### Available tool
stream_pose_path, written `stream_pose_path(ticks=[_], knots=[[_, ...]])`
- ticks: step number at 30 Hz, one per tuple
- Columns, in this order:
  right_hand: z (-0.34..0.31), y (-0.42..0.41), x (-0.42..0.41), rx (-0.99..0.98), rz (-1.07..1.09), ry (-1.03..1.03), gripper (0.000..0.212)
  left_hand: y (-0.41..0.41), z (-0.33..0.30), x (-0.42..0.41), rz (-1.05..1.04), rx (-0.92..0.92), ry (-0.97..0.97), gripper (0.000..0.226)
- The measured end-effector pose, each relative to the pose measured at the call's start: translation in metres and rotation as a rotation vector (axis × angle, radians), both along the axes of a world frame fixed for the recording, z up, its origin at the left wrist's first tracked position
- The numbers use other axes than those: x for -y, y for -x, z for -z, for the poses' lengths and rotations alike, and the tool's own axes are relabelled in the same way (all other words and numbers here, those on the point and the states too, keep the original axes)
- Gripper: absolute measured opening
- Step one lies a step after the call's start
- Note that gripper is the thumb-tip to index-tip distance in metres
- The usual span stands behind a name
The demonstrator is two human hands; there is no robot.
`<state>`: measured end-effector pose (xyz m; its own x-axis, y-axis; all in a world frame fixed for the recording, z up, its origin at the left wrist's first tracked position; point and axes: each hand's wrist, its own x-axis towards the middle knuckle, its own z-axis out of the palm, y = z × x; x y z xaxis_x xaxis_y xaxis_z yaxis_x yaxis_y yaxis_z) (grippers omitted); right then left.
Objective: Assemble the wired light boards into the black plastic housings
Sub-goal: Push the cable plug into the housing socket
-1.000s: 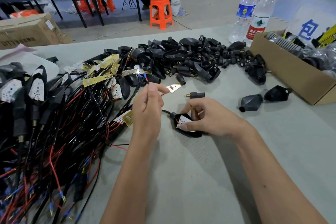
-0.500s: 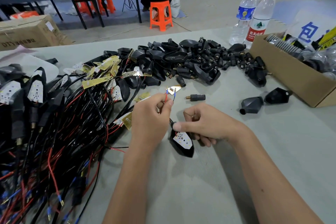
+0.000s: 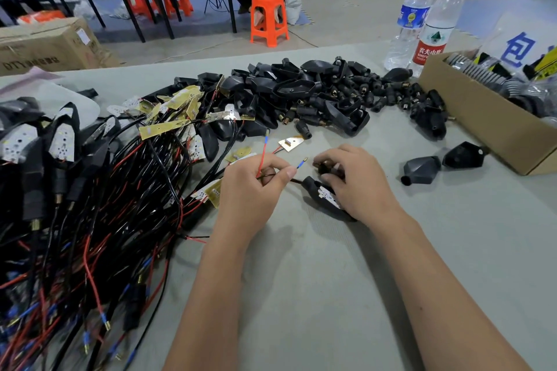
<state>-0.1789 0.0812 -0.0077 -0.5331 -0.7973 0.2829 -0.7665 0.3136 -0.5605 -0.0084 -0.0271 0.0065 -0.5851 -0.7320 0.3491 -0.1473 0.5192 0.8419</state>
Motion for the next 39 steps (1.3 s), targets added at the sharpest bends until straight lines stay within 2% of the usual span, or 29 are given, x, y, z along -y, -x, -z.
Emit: stream_pose_path(ticks=[2,5,10,13,18,25,34,39], knots=[[-0.003,-0.003,0.000,0.139,0.008,0.054,0.037,-0.001,0.001,0.000,-0.003,-0.006,-0.008,0.014],[-0.004,-0.015,0.005,0.497,-0.003,0.226,0.045,-0.001,0.004,0.001,-0.009,0.026,-0.001,0.012],[-0.007,-0.026,0.010,1.172,-0.008,0.603,0.027,0.000,0.005,0.000,-0.003,0.028,0.008,0.012],[-0.007,-0.024,0.009,1.385,-0.046,0.711,0.030,-0.001,0.004,0.000,0.002,0.008,0.018,0.013],[-0.008,-0.026,0.009,1.369,-0.106,0.672,0.036,0.000,0.001,-0.002,0.008,-0.037,0.034,0.009],[-0.008,-0.033,0.010,1.452,-0.043,0.696,0.013,0.000,0.000,-0.003,-0.011,-0.010,0.039,0.013],[-0.010,-0.040,0.010,1.385,-0.089,0.668,0.013,0.002,0.001,-0.005,-0.114,0.017,0.091,0.012],[-0.009,-0.042,0.011,1.246,-0.136,0.649,0.018,0.002,-0.001,-0.007,-0.120,0.044,0.082,0.011]])
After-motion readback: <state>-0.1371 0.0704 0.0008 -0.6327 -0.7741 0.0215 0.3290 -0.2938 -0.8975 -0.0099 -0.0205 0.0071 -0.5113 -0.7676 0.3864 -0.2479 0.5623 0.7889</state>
